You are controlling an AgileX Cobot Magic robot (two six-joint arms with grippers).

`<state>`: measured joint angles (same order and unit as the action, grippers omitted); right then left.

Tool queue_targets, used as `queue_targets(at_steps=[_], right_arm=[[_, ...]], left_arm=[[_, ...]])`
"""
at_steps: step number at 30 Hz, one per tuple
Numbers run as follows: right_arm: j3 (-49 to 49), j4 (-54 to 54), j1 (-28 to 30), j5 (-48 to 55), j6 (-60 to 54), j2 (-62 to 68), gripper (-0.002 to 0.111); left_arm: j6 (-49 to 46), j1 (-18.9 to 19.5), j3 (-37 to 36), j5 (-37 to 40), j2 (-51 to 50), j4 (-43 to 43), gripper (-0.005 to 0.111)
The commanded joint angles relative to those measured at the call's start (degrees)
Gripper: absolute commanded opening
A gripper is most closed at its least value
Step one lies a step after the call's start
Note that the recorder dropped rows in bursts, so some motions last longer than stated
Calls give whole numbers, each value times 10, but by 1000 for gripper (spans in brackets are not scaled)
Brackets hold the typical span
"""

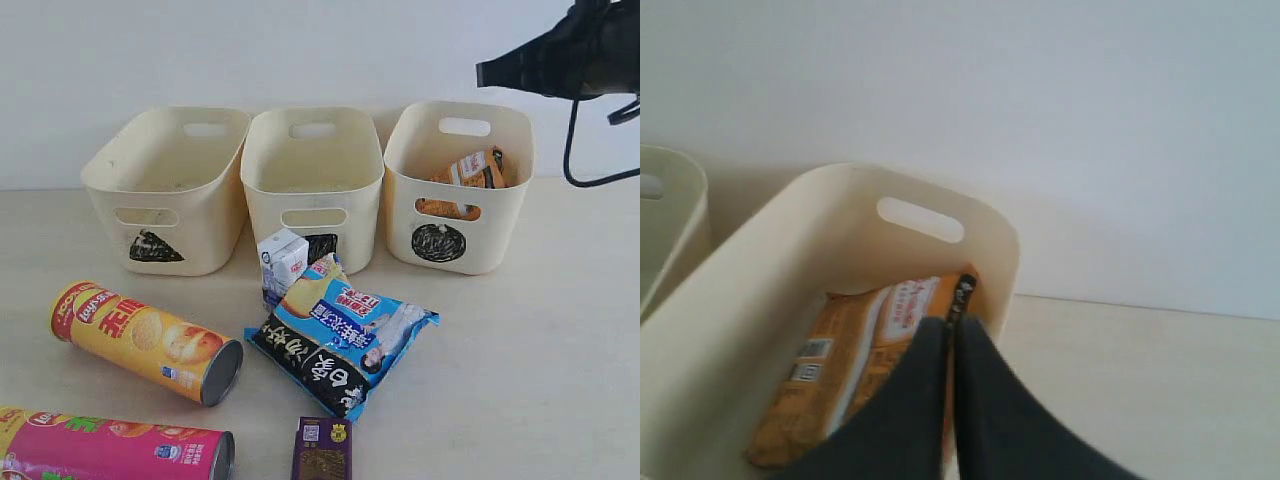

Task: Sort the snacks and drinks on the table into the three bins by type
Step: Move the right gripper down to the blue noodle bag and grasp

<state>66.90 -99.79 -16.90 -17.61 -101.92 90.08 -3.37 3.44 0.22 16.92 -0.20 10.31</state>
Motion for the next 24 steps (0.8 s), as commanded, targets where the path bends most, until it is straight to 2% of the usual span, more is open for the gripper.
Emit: queue_targets(at_steps=[1, 4, 6, 10, 14, 17, 19, 24], right_arm=[[-6, -2, -34, -177, -99, -20, 0], [7, -2, -62, -309, -178, -16, 0], [12, -2, -71, -360, -201, -16, 0], [12, -2, -76, -400, -201, -20, 0], [12, -2, -77, -390, -189, -21, 0], [9, -2, -83, -328, -134, -31, 0], [4, -2, -83, -236, -87, -44, 0], [-9, -2, -65, 102, 86, -49, 0]], left_arm=[[-1, 1, -2, -2, 2, 2, 4], [-1, 1, -2, -2, 2, 2, 4], [-1, 1, -2, -2, 2, 2, 4], [-1, 1, -2, -2, 2, 2, 4], [-1, 1, -2, -2, 2, 2, 4], [-1, 1, -2, -2, 2, 2, 4], [-1, 1, -2, -2, 2, 2, 4], [-1, 1, -2, -2, 2, 2, 4]])
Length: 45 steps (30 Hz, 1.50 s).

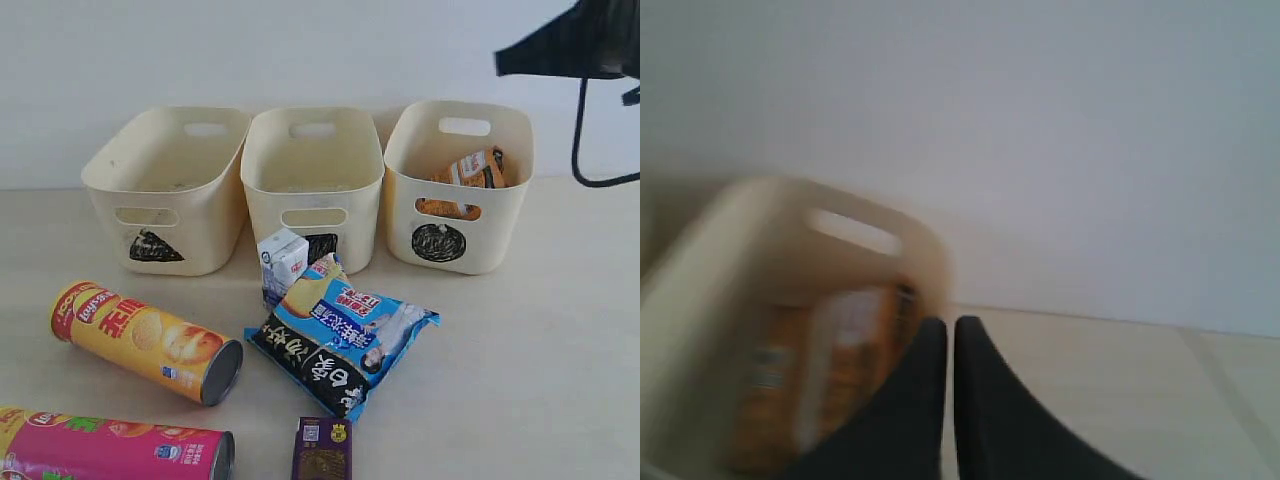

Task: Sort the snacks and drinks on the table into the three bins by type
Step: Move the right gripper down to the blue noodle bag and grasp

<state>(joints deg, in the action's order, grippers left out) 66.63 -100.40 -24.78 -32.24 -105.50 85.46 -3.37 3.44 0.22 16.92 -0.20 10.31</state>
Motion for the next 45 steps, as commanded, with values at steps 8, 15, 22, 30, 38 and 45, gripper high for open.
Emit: queue_targets(at_steps=[8, 15, 22, 30, 38, 45], right_arm=[[45, 355, 61, 626, 560, 62, 0], [181, 729, 60, 954, 818, 113, 0], [181, 741, 58, 985, 809, 127, 5], [181, 739, 42, 976, 803, 188, 66], [181, 739, 42, 889, 803, 241, 83], [181, 734, 42, 879, 792, 300, 90]], left_arm=[[-1, 1, -2, -2, 2, 2, 4], [-1, 1, -2, -2, 2, 2, 4], [-1, 1, -2, -2, 2, 2, 4], [-1, 1, -2, -2, 2, 2, 4], [-1, 1, -2, -2, 2, 2, 4], [-1, 1, -2, -2, 2, 2, 4]])
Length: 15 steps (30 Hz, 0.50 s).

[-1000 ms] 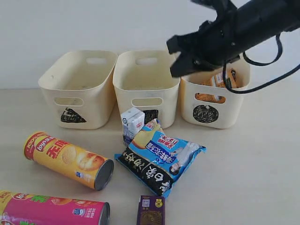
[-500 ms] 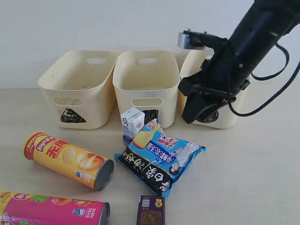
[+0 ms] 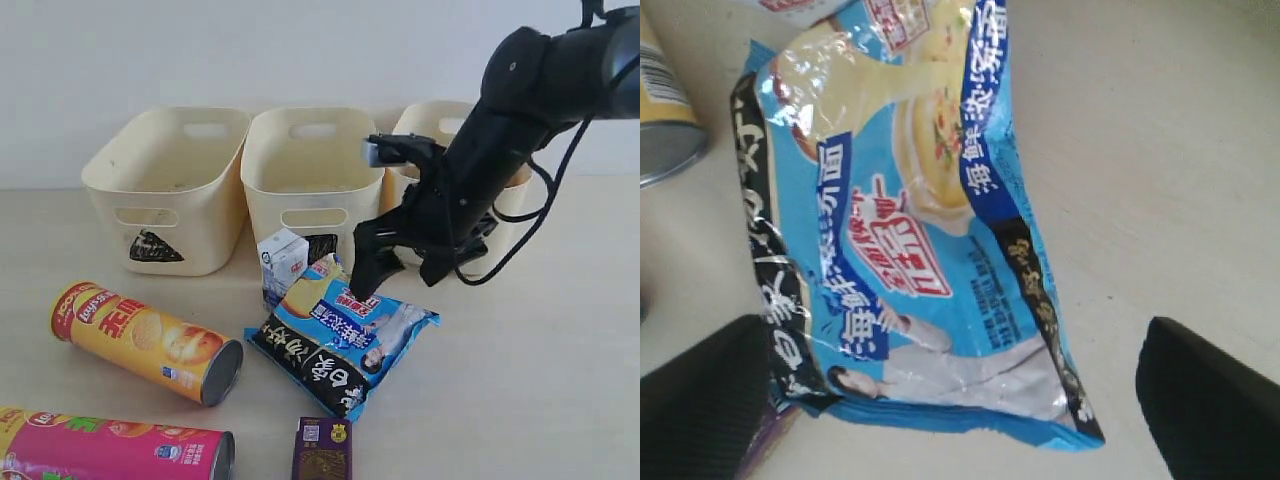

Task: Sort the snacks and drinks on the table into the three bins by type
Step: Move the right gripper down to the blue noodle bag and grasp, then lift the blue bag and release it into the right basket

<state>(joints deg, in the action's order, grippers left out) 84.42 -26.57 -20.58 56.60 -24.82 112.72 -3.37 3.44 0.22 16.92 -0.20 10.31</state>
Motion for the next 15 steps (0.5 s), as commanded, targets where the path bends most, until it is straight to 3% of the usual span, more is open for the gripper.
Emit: queue_targets(at_steps=[1, 9, 15], right_arm=[[3, -10, 0, -10, -21, 33, 90], [3, -125, 0, -20, -102, 80, 89], [3, -140, 0, -13, -117, 94, 89]], left_arm=[[-1, 1, -2, -2, 2, 2, 4], [-1, 1, -2, -2, 2, 2, 4], [-1, 1, -2, -2, 2, 2, 4]])
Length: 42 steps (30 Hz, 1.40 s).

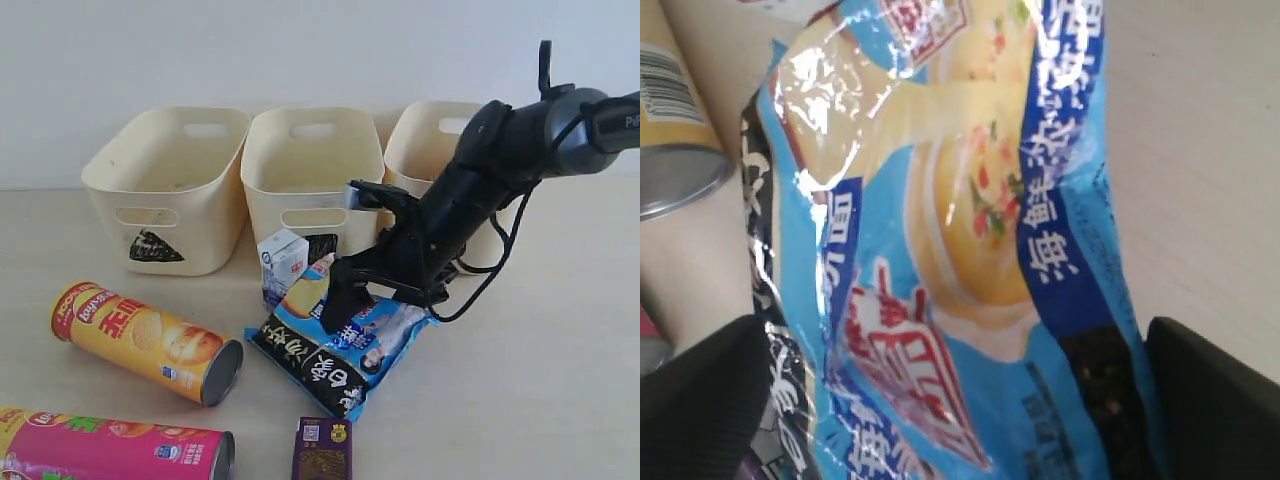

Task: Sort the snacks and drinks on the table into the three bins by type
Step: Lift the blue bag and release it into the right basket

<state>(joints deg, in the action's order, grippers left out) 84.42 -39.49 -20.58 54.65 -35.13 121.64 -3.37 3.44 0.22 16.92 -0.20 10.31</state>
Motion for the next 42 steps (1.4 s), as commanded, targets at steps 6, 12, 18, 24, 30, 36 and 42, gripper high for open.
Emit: queue_targets(at_steps=[6, 12, 18, 24, 30, 36, 42], right_arm=[[3, -11, 0, 27, -16, 7, 89], [3, -13, 0, 31, -16, 21, 75], [3, -13, 0, 36, -15, 22, 40], [3, -13, 1, 40, -18, -2, 0], [3, -13, 1, 47, -17, -66, 0], [3, 45, 1, 70, 26, -170, 0], [3, 219, 1, -54, 191, -273, 0]], left_arm=[[-1, 1, -2, -2, 2, 2, 4], [-1, 1, -2, -2, 2, 2, 4], [-1, 1, -2, -2, 2, 2, 4], [-1, 1, -2, -2, 2, 2, 4], [-1, 1, -2, -2, 2, 2, 4], [-1, 1, -2, -2, 2, 2, 4], [-1, 1, -2, -2, 2, 2, 4]])
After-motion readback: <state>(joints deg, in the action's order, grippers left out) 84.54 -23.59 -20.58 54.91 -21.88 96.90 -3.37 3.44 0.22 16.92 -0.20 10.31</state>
